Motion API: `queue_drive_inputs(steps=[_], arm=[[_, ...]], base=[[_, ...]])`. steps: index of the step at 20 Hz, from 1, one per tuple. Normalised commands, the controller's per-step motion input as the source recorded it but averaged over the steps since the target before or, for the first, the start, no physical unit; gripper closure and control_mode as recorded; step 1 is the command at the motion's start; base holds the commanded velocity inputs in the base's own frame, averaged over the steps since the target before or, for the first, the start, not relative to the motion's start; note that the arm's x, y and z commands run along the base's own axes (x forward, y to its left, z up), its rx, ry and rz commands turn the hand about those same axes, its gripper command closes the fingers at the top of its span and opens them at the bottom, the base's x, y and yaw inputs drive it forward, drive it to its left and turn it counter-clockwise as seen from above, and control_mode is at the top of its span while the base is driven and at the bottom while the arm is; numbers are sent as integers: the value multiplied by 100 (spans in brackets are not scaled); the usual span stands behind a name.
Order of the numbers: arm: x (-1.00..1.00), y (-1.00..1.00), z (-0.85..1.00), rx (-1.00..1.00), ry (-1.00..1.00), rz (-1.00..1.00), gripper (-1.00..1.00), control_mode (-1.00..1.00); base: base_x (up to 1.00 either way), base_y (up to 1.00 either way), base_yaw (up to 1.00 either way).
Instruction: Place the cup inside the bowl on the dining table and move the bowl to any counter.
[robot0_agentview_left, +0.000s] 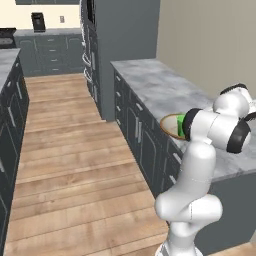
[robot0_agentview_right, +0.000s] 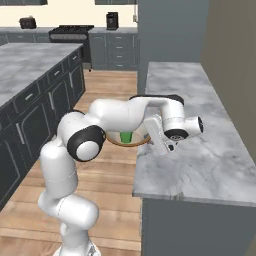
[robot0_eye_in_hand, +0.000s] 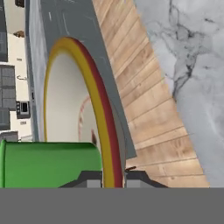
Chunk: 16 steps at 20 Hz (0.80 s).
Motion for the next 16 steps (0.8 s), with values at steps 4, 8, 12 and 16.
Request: queue_drive_inputs(steps=[4,8,12,16], arm=[[0,0,0,0,0,0,100,100],[0,0,0,0,0,0,100,100],[0,0,0,0,0,0,100,100],[0,0,0,0,0,0,100,-100]], base=[[61,-66,0],[0,-24,-1],[0,0,0],[0,0,0]])
